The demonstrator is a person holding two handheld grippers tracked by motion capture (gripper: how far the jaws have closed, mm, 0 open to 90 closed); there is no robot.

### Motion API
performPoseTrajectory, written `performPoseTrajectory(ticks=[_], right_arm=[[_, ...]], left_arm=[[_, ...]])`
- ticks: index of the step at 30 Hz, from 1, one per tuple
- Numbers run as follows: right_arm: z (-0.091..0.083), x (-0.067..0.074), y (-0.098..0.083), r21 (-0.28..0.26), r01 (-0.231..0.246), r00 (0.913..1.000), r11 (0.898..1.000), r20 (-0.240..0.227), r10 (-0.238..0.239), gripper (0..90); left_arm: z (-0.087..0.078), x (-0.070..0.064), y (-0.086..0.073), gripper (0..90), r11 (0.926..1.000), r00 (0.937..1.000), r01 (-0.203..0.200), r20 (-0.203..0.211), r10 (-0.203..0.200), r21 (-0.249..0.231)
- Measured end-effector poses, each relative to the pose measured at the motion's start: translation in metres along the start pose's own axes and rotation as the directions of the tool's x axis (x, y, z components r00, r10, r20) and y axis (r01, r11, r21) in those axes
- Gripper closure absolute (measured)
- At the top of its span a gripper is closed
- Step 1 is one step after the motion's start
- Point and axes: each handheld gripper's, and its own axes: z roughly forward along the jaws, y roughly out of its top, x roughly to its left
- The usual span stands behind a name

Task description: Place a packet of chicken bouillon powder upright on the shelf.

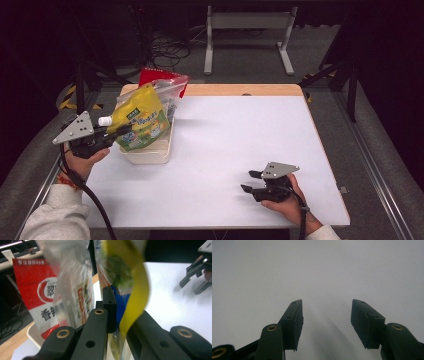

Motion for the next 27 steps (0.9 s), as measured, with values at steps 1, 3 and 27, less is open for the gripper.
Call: performPoseTrajectory(ticks=[1, 3, 27], right_arm=[[0.0, 0.0, 0.0, 0.0, 0.0, 1.0, 1.0, 0.0, 0.0, 43.1], [0.001, 0.0, 0.0, 0.002, 0.002, 1.0, 1.0, -0.003, -0.002, 42.6], [0.006, 0.003, -0.001, 0.033, 0.009, 0.9997, 0.999, -0.022, -0.008, 38.3]], left_arm=[[0.001, 0.002, -0.002, 88.7, 1.0, 1.0, 0.007, -0.001, -0.007, 0.004], [0.002, 0.005, -0.005, 88.6, 0.9998, 0.9997, 0.002, 0.022, -0.002, 0.019], [0.016, 0.019, -0.032, 80.0, 0.9947, 0.9937, 0.061, 0.088, -0.068, 0.082]])
